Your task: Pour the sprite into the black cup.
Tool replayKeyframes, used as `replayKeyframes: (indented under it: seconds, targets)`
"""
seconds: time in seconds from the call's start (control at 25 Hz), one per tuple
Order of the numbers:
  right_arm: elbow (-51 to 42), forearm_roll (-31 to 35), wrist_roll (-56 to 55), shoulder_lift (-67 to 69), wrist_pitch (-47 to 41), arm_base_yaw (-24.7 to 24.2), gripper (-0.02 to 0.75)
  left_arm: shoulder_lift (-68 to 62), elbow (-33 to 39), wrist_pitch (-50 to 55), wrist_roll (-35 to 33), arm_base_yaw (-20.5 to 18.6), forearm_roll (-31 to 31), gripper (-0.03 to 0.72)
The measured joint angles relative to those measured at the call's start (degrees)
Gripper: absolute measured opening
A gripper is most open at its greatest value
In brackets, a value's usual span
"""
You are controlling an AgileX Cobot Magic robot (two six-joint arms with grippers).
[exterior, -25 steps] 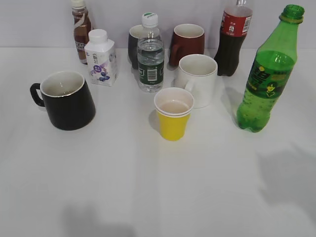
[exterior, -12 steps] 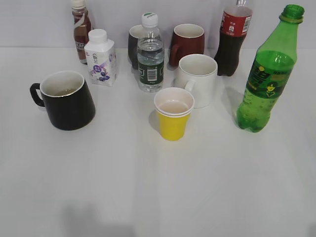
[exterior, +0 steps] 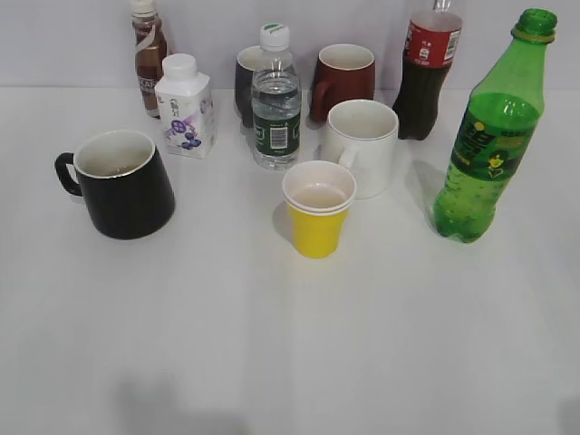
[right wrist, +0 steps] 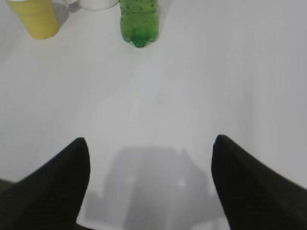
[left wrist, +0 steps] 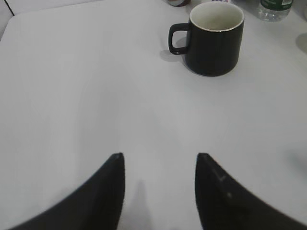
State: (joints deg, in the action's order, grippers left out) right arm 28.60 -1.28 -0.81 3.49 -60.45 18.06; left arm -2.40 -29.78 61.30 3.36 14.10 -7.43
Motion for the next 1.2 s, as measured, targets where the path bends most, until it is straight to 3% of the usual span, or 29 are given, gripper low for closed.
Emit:
replayKeyframes:
  seconds: [0.16,0.32,0.44,0.6,1.2]
  targets:
    - [0.0,0.0,0.0,0.0,0.1,-1.2,0.576,0.0,0.0,-0.1,0.0,-1.6,0.0,0.335]
    - [0.0,0.0,0.0,0.0,0.4,-7.2,0.575,0.3,0.0,-0.2,0.0,-9.1,-0.2,0.321]
    - [0.0,0.0,0.0,-1.8,0.6,-12.1,0.574,2.4,0.0,-0.2,0.0,-12.1,-0.4,0.311]
    - [0.0,-0.1,0.0,-3.8,0.8,-14.4,0.574,2.8,0.1,-0.3,0.0,-12.4,-0.9,0.300]
    - [0.0,0.4,-0.1,-4.0,0.8,-14.5,0.574,2.8,0.1,-0.3,0.0,-12.4,-1.1,0.290]
